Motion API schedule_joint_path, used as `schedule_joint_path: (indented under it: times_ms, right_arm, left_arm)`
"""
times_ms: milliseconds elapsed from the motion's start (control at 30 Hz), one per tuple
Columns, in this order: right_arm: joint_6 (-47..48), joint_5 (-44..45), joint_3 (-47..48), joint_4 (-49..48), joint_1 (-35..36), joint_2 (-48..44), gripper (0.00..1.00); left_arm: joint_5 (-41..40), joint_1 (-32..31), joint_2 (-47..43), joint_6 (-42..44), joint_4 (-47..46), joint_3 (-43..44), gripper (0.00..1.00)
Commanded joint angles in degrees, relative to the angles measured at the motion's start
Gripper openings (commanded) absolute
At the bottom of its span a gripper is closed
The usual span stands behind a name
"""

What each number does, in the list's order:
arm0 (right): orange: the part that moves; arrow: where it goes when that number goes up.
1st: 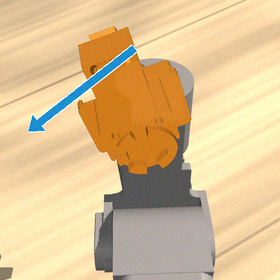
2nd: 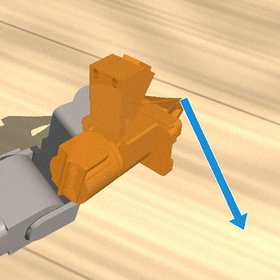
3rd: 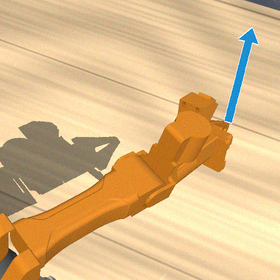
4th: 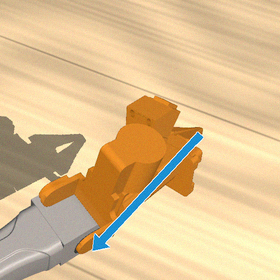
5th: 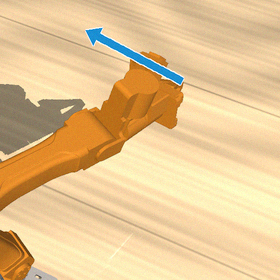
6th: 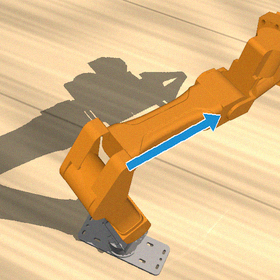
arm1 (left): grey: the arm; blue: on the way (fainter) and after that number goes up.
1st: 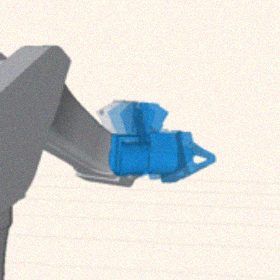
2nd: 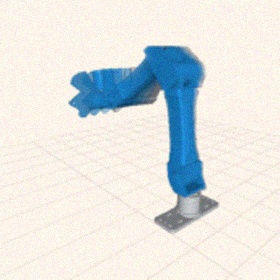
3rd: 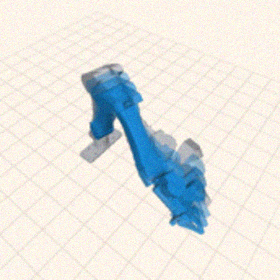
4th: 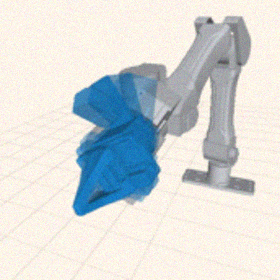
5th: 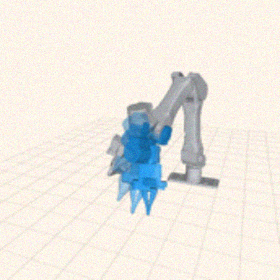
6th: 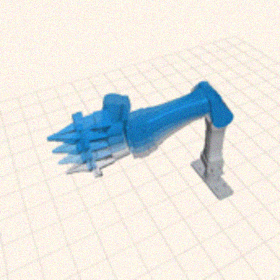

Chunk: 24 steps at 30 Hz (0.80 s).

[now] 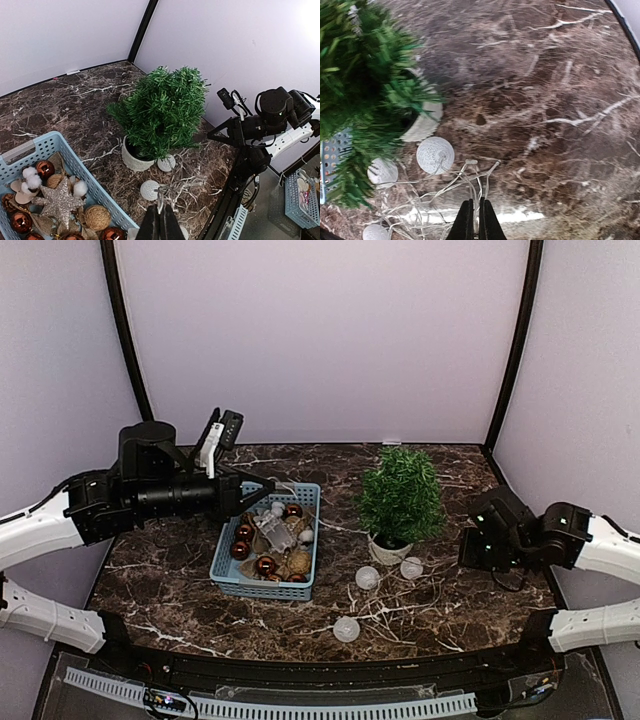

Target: Decorate the small christmas tree

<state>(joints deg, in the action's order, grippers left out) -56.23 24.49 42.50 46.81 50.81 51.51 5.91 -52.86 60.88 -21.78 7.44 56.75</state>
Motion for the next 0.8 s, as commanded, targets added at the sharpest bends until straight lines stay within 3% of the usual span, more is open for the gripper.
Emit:
schedule_joint_path:
  times_ms: [0, 267, 333, 433, 500, 600, 767]
  right_arm:
    - [-0.51, 3.44, 0.84, 4.43, -2.79, -3.77, 0.08]
    - [0.03, -4.84, -7.30, -6.06, -10.18, -4.21, 0.08]
    - [0.17, -7.46, -8.71, -8.93, -10.20, -5.61, 0.18]
    - [2.03, -11.15, -9.66, -11.87, -10.16, -9.71, 0.51]
    - [4.18, -13.76, -10.45, -13.30, -10.12, -13.66, 0.67]
    - [7.42, -19.75, -12.09, -16.41, -10.11, -19.16, 0.77]
    - [9.87, -35.69, -16.96, -30.60, -8.39, -25.19, 0.75]
  left_arm:
    - [3.77, 0.45, -1.72, 1.12, -3.65, -1.44, 0.00]
    - [12.58, 0.73, -0.23, 3.74, -5.49, -1.12, 0.00]
    - [13.92, 0.70, 0.08, 5.11, -5.84, -1.38, 0.00]
    - [15.79, 0.67, 1.39, 6.84, -5.29, -0.85, 0.00]
    - [18.41, 0.61, 2.25, 7.15, -5.40, -0.71, 0.00]
    - [19.93, 0.40, 3.26, 6.80, -6.17, -0.43, 0.00]
    - [19.55, -2.18, 5.05, 6.08, -7.25, -0.08, 0.00]
